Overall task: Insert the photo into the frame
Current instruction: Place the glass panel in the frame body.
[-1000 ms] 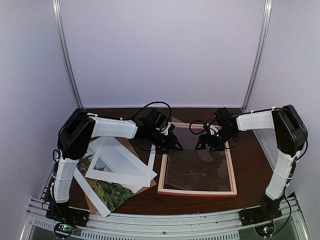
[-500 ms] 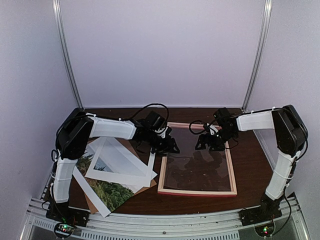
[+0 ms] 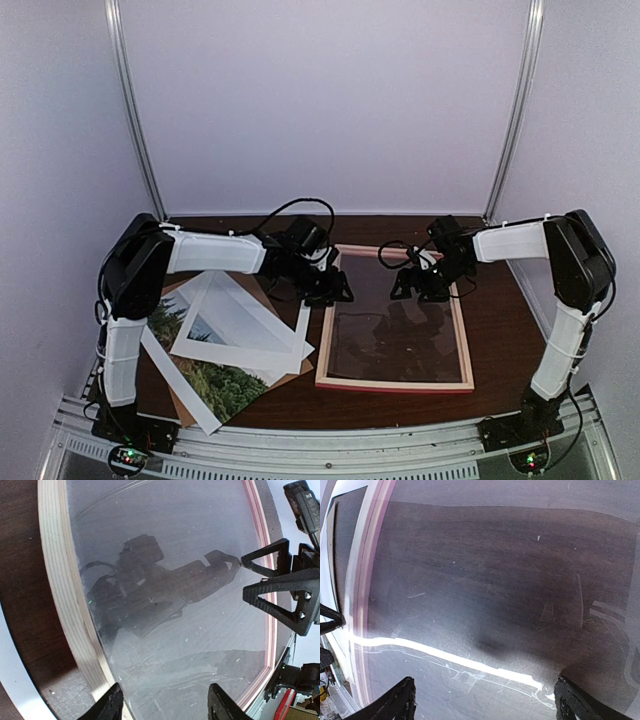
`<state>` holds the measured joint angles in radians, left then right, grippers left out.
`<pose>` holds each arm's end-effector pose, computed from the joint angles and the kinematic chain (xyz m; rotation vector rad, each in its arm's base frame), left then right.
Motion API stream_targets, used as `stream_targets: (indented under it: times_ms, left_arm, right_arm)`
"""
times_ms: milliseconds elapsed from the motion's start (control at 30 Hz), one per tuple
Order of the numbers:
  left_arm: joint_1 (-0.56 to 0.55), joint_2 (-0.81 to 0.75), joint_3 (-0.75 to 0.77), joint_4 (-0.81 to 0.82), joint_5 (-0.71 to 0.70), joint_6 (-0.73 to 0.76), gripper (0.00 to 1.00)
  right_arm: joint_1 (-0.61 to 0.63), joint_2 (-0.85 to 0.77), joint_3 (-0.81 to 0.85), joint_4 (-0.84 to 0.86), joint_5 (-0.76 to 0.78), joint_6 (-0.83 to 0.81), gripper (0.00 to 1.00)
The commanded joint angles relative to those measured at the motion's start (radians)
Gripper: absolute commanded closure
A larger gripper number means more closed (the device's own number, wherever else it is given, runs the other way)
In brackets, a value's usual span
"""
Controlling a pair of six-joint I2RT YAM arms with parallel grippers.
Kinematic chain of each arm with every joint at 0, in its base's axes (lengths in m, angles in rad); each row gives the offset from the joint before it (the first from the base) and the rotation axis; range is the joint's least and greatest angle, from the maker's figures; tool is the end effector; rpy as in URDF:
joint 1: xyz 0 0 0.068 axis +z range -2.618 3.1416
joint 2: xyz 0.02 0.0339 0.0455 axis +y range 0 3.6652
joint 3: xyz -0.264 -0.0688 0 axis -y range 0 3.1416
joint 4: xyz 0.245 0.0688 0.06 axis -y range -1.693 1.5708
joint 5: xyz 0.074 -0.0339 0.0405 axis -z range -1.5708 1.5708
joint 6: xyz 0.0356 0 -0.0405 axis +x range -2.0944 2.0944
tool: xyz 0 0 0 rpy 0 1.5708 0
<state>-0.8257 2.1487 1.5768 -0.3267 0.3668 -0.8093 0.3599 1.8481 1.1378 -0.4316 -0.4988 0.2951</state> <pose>0.3089 -0.3537 0.1686 0.2007 2.7484 -1.0497 0.3318 0.1430 0.1574 -0.2434 2.7641 0.8623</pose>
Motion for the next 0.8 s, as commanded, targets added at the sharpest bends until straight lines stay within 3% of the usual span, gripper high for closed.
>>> stream_targets:
  times_ms: [0,400,767]
  left_arm:
    - [-0.004,-0.057,-0.014,-0.026,-0.047,0.04,0.42]
    - [-0.004,-0.073,-0.003,-0.087,-0.176,0.123,0.41]
    - [-0.005,0.034,0.137,-0.207,-0.29,0.253,0.44]
  right_arm:
    - [0.003,0.014,-0.012,-0.005,0.011,0.003,0.04]
    - [0.003,0.01,0.001,-0.017,0.011,-0.002,0.04]
    - [0.002,-0.043,0.033,-0.045,0.011,-0.007,0.04]
